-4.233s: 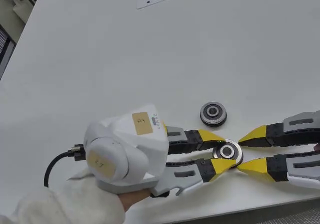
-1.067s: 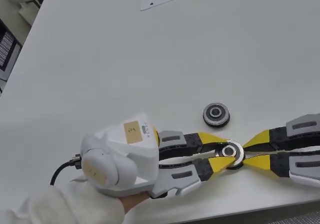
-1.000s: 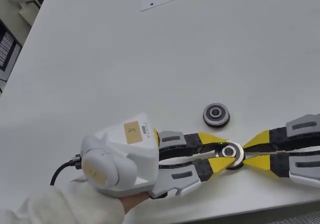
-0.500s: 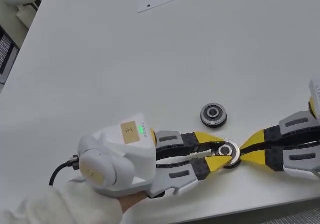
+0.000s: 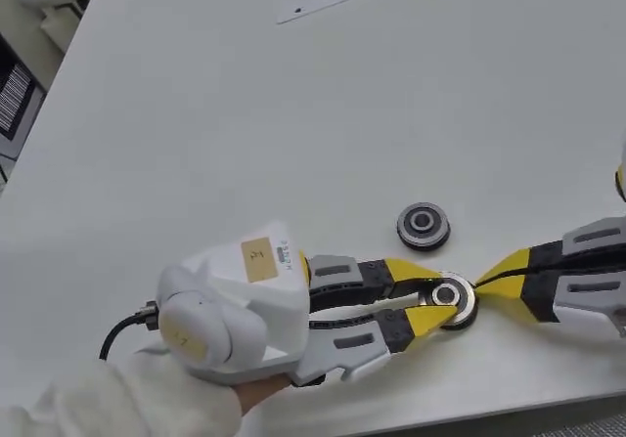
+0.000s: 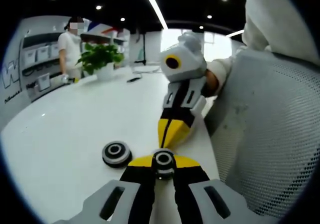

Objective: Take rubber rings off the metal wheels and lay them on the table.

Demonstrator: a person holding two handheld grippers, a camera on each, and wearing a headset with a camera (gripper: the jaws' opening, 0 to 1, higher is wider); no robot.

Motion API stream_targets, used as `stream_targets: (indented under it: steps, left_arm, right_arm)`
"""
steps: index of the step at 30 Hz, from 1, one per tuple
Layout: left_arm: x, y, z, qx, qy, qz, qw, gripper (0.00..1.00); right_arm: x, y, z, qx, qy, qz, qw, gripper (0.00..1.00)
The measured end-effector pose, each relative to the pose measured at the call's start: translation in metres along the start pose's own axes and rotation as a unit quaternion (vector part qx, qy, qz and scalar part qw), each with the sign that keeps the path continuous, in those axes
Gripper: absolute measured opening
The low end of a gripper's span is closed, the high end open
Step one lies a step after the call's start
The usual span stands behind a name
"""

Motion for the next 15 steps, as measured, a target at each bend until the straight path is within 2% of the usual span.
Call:
stream_targets:
  steps: [3, 8, 15]
  left_arm:
    - [-0.0003, -0.0002, 0.0, 0.0, -0.001, 0.0, 1.0, 0.14]
    - [-0.0005, -0.0004, -0.0002, -0.003, -0.003, 0.0, 1.0, 0.14]
    - [-0.0004, -0.0006, -0.0004, -0.003, -0.004, -0.001, 1.0, 0.14]
  right_arm:
    - [0.001, -0.0012, 0.0003, -0.017, -0.015, 0.048, 0.9986, 0.0]
    - [-0.0017, -0.001, -0.0013, -0.033, -0.033, 0.089, 0.995, 0.0]
    - [-0.0035, 0.0018, -0.0018, -0.04, -0.042, 0.098, 0.9935, 0.0]
Point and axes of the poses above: the centre of the closed fingertips' face, and the gripper's own axes: z roughly forward along the fingers, y roughly to its left, x roughly out of its underside, the point moved 2 cm from there along -z, roughly backward along the fingers, and after that the axes turned 11 degrees about z, right-handed, at the moved point
